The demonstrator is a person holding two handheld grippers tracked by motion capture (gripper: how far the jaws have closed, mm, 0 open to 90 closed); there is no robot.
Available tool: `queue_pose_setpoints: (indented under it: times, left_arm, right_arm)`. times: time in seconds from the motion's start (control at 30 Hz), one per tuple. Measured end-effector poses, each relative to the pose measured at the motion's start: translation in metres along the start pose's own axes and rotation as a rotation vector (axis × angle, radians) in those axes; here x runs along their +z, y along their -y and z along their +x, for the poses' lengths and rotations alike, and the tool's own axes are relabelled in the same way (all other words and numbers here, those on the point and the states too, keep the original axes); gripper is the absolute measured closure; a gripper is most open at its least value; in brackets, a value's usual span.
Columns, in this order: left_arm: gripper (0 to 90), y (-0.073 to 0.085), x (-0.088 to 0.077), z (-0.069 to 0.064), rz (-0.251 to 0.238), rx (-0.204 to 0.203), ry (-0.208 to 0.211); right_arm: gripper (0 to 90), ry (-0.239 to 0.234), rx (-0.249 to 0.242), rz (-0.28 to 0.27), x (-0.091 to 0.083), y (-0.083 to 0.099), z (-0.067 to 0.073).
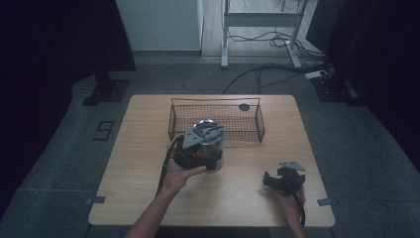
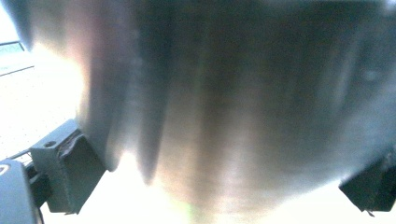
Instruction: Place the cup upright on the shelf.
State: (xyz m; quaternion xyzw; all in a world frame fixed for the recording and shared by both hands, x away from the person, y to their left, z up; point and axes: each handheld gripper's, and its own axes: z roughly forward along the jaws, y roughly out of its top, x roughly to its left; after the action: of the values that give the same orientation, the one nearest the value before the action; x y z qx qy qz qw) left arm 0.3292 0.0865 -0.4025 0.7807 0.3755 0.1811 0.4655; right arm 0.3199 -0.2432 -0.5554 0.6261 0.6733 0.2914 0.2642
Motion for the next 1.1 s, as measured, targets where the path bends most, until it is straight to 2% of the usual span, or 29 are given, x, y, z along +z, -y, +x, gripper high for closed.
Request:
queue_pose_setpoints:
  times: [0.27,0.4,0.77,1.1]
  left_arm:
    - [4.1,-0.006,0.001,0.005,-0.021,-0.021,0.01]
    - [4.1,-0.01,0.002,0.006,-0.02,-0.01,0.004]
    - [4.1,-0.014,0.005,0.01,-0.018,-0.014,-0.003]
    - [4.1,-0.029,0.001,0.013,-0.044,-0.001,-0.017]
  right_arm:
    - [5.0,-0.001,0.0,0.001,0.0,0.0,0.0]
    - [5.0,-0.001,-0.002,0.002,0.0,0.0,0.0]
    - [5.0,-0.001,-0.002,0.002,0.0,0.0,0.0]
    - [5.0,-0.001,-0.002,0.002,0.0,0.0,0.0]
